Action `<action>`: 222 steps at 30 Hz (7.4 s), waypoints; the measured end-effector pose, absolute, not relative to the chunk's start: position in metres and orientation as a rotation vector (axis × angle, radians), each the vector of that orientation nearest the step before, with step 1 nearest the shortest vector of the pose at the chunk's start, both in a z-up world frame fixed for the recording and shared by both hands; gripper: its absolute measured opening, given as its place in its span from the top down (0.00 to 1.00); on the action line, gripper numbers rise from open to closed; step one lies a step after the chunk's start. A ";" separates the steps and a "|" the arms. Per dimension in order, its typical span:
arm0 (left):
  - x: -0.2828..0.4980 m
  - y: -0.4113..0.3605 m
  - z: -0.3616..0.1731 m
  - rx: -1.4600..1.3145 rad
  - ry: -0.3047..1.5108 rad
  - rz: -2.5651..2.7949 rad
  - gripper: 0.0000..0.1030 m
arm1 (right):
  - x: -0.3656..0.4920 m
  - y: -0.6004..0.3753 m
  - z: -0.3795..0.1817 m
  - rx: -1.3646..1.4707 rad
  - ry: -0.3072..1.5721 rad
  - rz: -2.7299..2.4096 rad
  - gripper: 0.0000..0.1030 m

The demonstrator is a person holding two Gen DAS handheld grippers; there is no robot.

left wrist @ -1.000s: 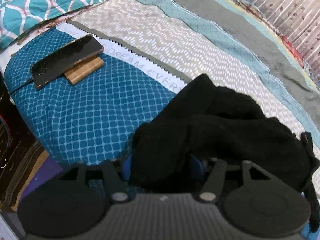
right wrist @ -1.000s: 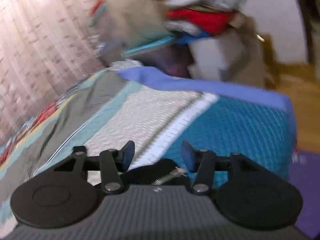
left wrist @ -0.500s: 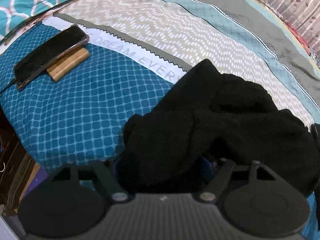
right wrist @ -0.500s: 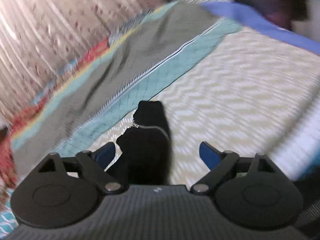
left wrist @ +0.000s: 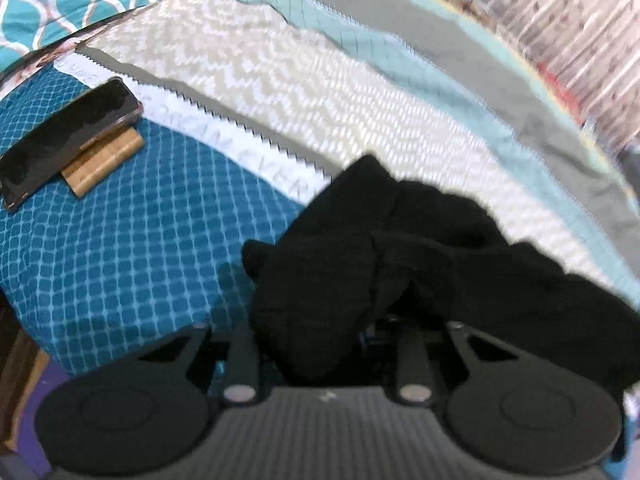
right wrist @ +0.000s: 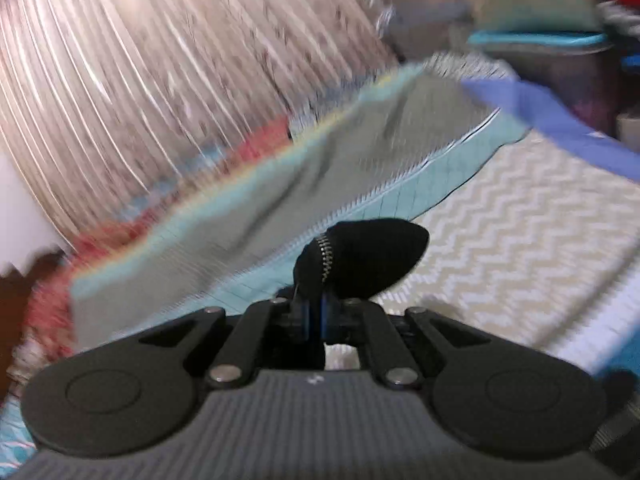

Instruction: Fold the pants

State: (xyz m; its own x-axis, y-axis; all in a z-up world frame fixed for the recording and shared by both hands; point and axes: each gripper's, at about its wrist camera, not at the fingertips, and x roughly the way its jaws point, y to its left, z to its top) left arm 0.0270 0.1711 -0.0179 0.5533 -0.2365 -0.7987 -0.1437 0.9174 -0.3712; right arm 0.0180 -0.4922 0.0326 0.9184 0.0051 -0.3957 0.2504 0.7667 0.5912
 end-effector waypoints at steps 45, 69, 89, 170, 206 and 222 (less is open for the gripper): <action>0.204 0.147 0.032 -0.036 0.689 0.200 0.98 | 0.080 -0.551 0.047 0.390 0.319 -0.569 0.79; 0.160 0.064 -0.059 0.151 0.933 -0.122 0.74 | 0.201 -0.514 -0.111 0.635 0.768 -0.490 0.76; 0.138 0.110 -0.011 -0.095 0.828 -0.114 0.83 | -0.069 -0.575 -0.044 0.568 0.575 -0.684 0.39; -0.017 0.193 -0.001 -0.244 0.813 0.145 0.52 | -0.183 -0.575 -0.048 0.961 0.295 -0.598 0.59; 0.185 -0.006 -0.013 0.486 0.499 -0.107 0.91 | 0.171 -0.617 -0.015 0.944 0.552 -0.436 0.95; -0.094 0.069 -0.018 0.392 0.617 -0.263 0.84 | -0.228 -0.597 -0.055 1.075 0.534 -0.503 0.86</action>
